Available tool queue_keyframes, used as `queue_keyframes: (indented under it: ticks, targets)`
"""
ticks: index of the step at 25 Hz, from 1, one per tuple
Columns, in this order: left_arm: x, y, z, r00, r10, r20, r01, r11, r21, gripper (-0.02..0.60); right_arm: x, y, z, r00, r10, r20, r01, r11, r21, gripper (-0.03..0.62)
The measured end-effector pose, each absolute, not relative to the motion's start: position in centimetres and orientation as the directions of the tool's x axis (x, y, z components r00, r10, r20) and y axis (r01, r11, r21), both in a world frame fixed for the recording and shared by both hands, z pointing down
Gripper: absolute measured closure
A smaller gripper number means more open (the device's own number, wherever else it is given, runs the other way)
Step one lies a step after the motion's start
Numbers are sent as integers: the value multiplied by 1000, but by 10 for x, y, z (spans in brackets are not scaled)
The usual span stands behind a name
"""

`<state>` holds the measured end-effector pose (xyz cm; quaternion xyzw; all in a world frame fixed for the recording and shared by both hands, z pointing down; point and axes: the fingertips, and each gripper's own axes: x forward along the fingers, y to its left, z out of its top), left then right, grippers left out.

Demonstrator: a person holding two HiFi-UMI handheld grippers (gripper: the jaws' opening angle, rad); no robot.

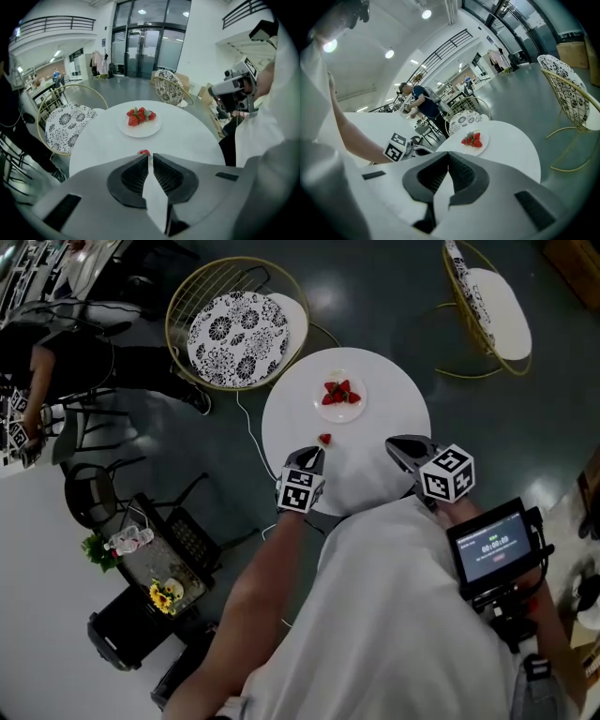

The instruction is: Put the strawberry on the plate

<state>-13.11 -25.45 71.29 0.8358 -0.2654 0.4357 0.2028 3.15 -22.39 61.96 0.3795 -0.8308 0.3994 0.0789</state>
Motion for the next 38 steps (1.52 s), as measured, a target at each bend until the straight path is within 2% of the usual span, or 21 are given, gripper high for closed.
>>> queue_keyframes:
  ticks: [1, 2, 3, 8, 16, 25, 38]
  targets:
    - [-130, -256, 715, 473, -250, 845, -597, -796, 98, 569, 33, -224, 619, -695, -570, 438, -697, 385, -605, 586]
    - [-129, -257, 719, 466, -229, 855, -571, -816, 92, 518, 33, -223, 618, -691, -573, 442, -700, 376, -607, 586]
    - [-128, -257, 723, 460, -209, 863, -545, -834, 88, 493, 34, -223, 618, -686, -576, 445, -704, 368, -608, 586]
    - [-128, -260, 744, 395, -161, 905, -468, -882, 48, 451, 39, -218, 626, -668, -588, 456, -715, 337, -613, 586]
    - [-132, -270, 768, 295, -132, 946, -398, -917, -3, 449, 50, -210, 637, -639, -609, 471, -731, 288, -618, 586]
    - [-131, -279, 774, 264, -125, 956, -367, -930, -21, 451, 55, -212, 637, -624, -624, 471, -738, 270, -619, 586]
    - [-105, -291, 736, 381, -180, 907, -459, -888, 17, 451, 48, -218, 631, -641, -618, 456, -725, 291, -625, 586]
